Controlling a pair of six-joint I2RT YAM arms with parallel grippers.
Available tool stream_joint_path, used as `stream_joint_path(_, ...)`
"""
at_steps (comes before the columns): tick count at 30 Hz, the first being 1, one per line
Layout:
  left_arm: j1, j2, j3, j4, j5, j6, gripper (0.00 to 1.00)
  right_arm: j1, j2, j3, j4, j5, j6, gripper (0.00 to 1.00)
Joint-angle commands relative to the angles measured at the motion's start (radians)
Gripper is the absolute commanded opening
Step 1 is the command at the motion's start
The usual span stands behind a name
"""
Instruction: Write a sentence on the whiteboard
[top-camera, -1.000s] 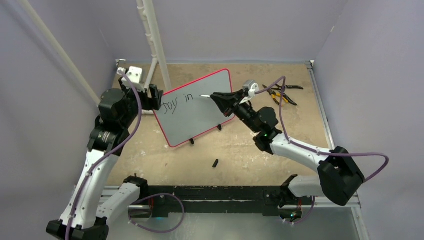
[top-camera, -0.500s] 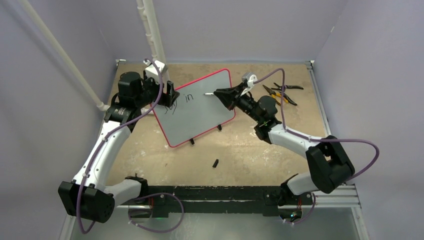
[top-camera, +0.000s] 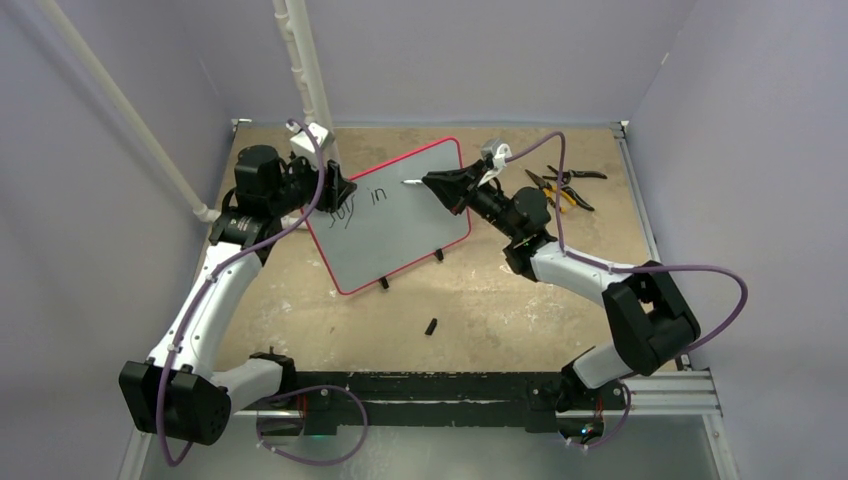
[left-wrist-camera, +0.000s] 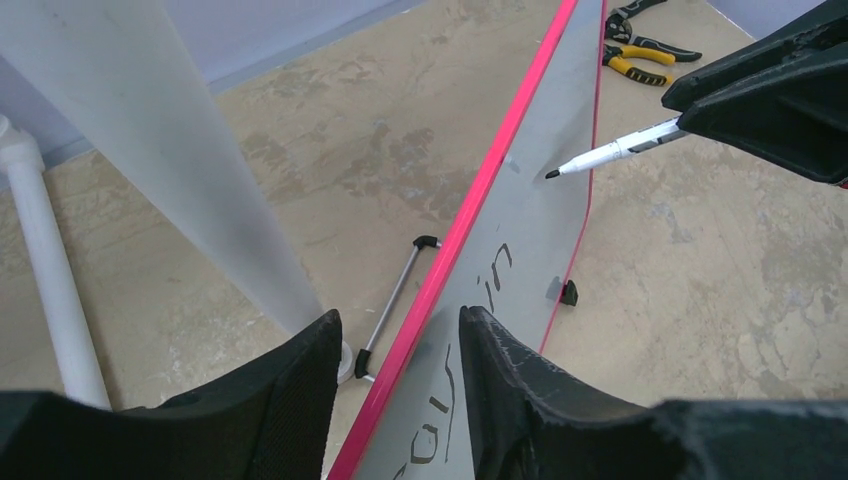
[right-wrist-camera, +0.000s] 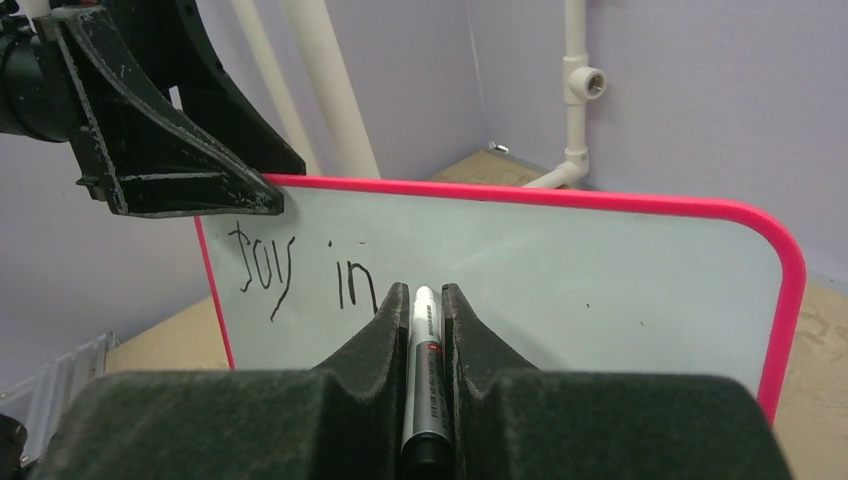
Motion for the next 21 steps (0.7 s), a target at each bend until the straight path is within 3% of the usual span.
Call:
stream_joint_path(1, 0.007, 0.001, -0.012, 0.059, 0.04, 0.0, 0.43, -0.006, 0.004, 0.041, 0.059, -0.008, 0.008, 0.0)
stream_joint_path(11, 0.007, -0.003, -0.029, 0.063, 0.046, 0.025, 0.28, -0.006, 0.022, 0.049, 0.056, 0.007, -0.001, 0.0)
stream_joint_path(21, 0.008, -0.014, -0.045, 0.075, 0.069, 0.048, 0.22, -0.007, 0.043, 0.062, 0.06, 0.009, 0.002, 0.0)
